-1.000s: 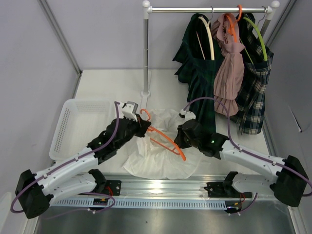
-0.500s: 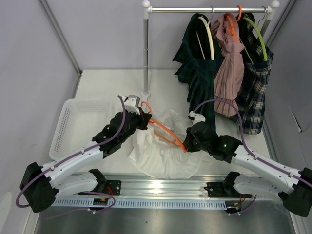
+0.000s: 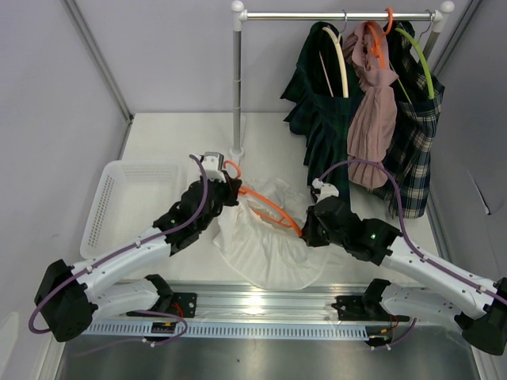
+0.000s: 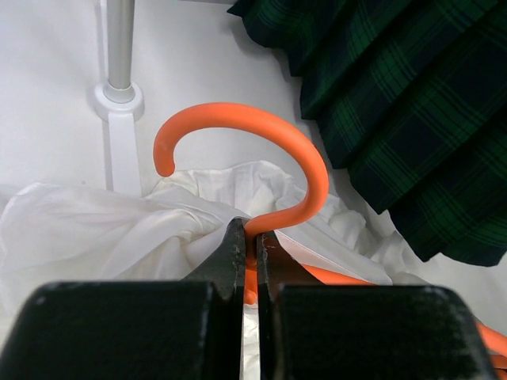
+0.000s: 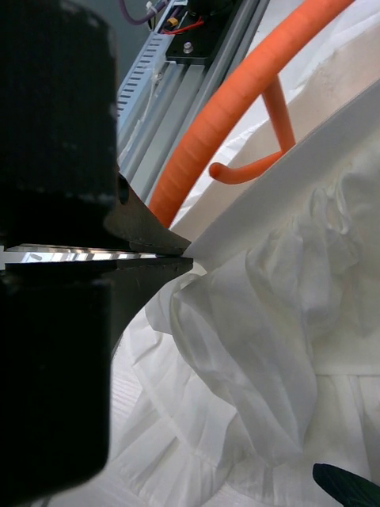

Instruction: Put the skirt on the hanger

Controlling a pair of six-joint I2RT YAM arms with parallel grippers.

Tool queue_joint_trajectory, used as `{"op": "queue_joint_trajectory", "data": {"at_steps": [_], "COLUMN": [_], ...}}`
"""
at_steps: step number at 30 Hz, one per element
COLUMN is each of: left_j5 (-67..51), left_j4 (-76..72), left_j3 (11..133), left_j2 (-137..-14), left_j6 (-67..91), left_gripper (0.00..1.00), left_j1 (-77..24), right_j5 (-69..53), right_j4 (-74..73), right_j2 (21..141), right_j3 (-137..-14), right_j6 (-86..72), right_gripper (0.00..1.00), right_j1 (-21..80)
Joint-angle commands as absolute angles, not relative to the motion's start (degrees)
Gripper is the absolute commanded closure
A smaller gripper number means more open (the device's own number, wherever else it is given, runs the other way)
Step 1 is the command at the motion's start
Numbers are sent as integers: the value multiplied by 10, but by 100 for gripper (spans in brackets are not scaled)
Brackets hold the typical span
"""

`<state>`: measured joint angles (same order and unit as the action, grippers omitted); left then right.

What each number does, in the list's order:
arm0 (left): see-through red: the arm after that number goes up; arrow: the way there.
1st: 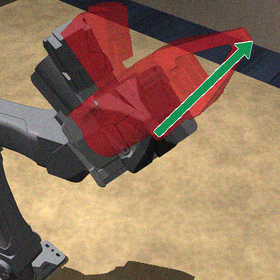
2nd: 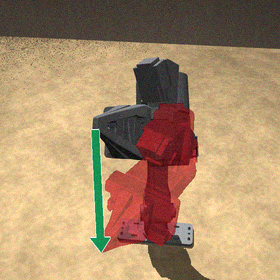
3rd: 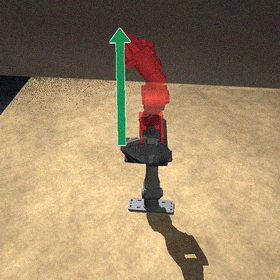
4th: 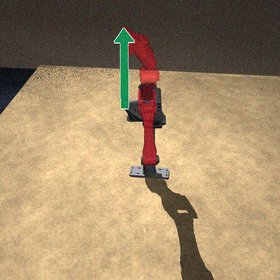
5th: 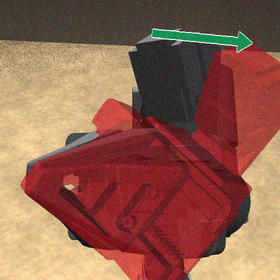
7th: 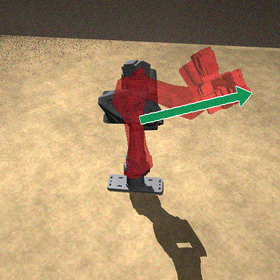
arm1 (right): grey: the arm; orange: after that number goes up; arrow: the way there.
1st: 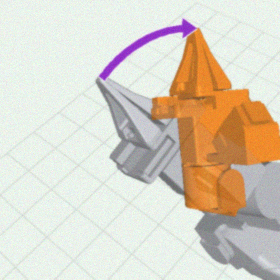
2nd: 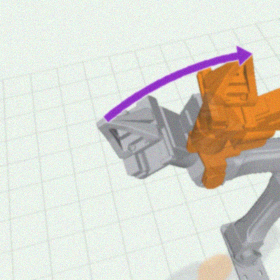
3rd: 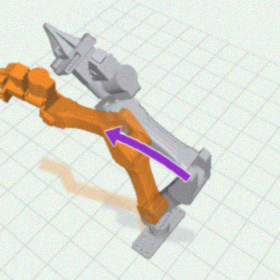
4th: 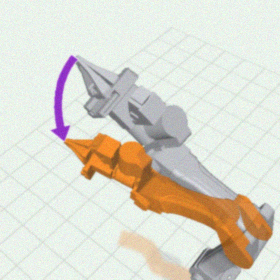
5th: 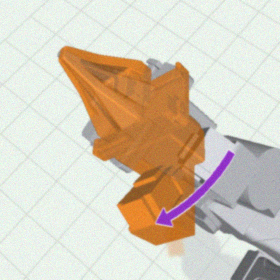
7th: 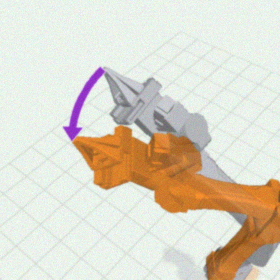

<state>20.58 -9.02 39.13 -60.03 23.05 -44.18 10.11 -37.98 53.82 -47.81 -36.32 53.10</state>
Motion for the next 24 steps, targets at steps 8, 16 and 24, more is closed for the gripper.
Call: {"op": "queue_joint_trajectory", "data": {"at_steps": [8,16,24], "left_j5": [297,314,322], "left_j4": [-141,-142,-147], "left_j3": [393,374,375], "left_j2": [-605,-592,-579], "left_j6": [210,199,184], "left_gripper": [100,100,100], "left_j1": [-429,-430,-441], "right_j5": [132,139,134], "right_j4": [-456,-474,-484], "right_j2": [525,526,567], "right_j3": [-514,-548,-613], "right_j6": [-372,-371,-358], "right_gripper": [100,100,100], "right_j1": [531,520,519]}}
